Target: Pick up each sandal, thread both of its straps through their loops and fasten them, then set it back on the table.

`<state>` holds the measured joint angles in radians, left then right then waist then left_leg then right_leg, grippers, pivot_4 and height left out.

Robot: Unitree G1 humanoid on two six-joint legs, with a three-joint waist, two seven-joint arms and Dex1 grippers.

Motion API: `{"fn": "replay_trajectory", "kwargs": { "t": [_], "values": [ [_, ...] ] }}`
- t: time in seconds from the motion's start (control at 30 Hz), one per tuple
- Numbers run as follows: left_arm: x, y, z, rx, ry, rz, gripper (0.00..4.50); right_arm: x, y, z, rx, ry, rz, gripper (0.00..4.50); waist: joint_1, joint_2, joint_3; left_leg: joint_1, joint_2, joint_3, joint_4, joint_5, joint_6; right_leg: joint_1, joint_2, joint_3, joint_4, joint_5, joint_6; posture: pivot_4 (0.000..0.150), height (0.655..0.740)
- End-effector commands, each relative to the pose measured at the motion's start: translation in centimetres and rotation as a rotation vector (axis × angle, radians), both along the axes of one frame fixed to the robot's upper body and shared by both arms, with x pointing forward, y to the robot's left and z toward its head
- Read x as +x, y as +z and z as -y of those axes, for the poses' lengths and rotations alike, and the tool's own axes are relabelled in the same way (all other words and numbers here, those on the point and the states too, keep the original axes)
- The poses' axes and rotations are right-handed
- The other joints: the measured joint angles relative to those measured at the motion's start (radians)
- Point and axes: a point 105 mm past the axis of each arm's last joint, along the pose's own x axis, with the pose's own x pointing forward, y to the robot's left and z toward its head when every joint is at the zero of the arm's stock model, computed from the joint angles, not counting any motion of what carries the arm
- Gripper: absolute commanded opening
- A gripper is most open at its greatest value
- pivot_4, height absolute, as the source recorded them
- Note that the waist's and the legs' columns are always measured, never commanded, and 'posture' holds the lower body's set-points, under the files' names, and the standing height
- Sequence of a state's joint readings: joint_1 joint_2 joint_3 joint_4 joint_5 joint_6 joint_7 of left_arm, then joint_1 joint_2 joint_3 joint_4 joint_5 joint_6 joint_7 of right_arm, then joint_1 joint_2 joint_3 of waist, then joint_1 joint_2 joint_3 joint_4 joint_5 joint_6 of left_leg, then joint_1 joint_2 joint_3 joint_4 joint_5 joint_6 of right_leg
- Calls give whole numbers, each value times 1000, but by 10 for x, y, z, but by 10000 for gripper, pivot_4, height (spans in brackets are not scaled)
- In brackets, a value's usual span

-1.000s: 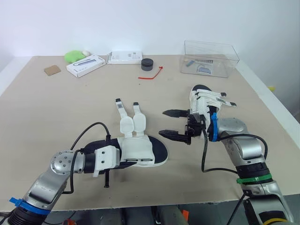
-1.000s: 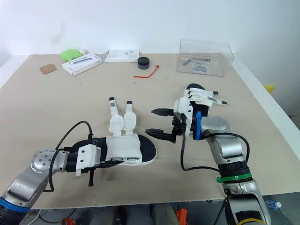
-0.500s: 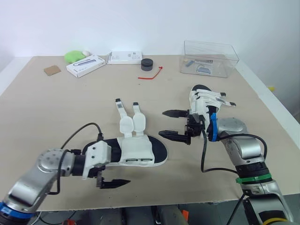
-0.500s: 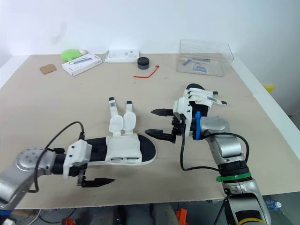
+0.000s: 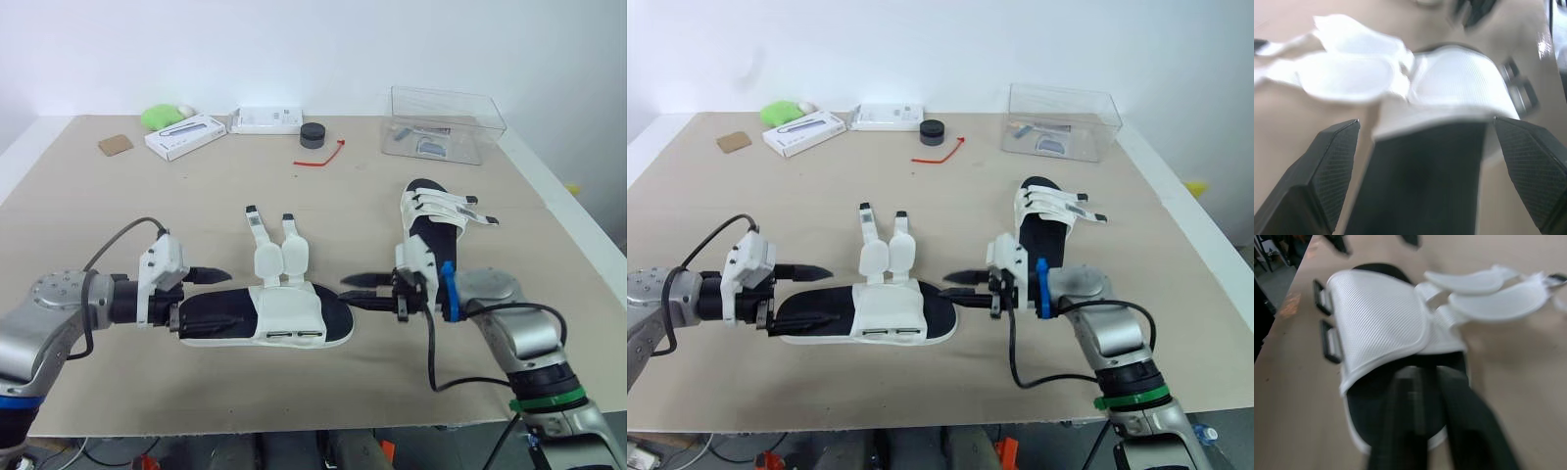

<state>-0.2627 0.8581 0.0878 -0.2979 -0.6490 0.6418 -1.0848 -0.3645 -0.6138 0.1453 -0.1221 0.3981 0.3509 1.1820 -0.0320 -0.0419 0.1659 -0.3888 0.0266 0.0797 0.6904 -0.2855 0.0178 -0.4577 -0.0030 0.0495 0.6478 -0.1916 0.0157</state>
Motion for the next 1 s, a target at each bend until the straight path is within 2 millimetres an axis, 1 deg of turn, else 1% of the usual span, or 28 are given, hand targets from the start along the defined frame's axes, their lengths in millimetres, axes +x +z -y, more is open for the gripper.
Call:
{"fn": "replay_trajectory", "kwargs": {
  "t": [0.03, 0.13, 0.2, 0.3, 0.4, 0.47, 0.67, 0.8, 0.9, 1.0],
  "values": [
    [7, 11, 6, -91, 41, -22, 45000, -6, 9, -9, -14, 39, 68, 346, 2, 0, 0, 0, 0, 0, 0, 0, 0, 0, 0, 0, 0, 0, 0, 1500, 7400],
    [25, 19, 10, -221, 135, -74, 45000, -4, 2, -18, -36, 31, 79, 346, 6, 0, 0, 0, 0, -1, 1, 0, 0, 1, 0, -1, 1, 0, 0, 1500, 7400],
    [30, 21, 11, -256, 164, -98, 45000, -3, 0, -19, -43, 29, 80, 346, 6, -1, 0, 0, 0, -2, 2, 0, -1, 1, 1, 0, 1, 1, 0, 1500, 7400],
    [37, 24, 11, -328, 193, -179, 45000, -5, -4, -23, -66, 48, 80, 346, 6, -1, 0, 0, 0, -2, 2, 1, -1, 1, 1, 0, 1, 1, 0, 1500, 7400],
    [41, 15, 11, -298, 234, -245, 45000, -4, -9, -24, -89, 54, 85, 346, 7, -1, 0, 0, 0, -2, 3, 1, -1, 1, 1, -1, 1, 1, 0, 1500, 7400],
    [43, 9, 10, -295, 252, -320, 45000, -3, -9, -25, -91, 54, 85, 346, 7, -1, 0, 0, 0, -1, 3, 1, -1, 1, 1, 0, 1, 1, 0, 1500, 7400],
    [52, 0, 5, -325, 304, -445, 45000, -2, -13, -24, -113, 62, 99, 346, 8, -1, 0, 0, 0, -2, 3, 1, -2, 1, 1, -1, 2, 2, 0, 1500, 7400],
    [64, -6, 0, -371, 354, -584, 45000, -1, -11, -26, -109, 67, 117, 346, 9, -1, 0, 0, 0, -2, 3, 1, -2, 1, 1, -1, 2, 2, -1, 1500, 7400],
    [66, -9, 2, -390, 350, -673, 45000, 0, -8, -28, -101, 66, 125, 346, 8, -1, 0, 0, 0, -2, 4, 1, -2, 1, 1, -1, 2, 3, -1, 1500, 7400],
    [71, -16, 7, -361, 357, -707, 45000, 1, -7, -28, -98, 67, 134, 346, 8, -1, 0, 0, 0, -2, 4, 2, -3, 1, 2, -1, 2, 3, -1, 1500, 7400]
  ]
}}
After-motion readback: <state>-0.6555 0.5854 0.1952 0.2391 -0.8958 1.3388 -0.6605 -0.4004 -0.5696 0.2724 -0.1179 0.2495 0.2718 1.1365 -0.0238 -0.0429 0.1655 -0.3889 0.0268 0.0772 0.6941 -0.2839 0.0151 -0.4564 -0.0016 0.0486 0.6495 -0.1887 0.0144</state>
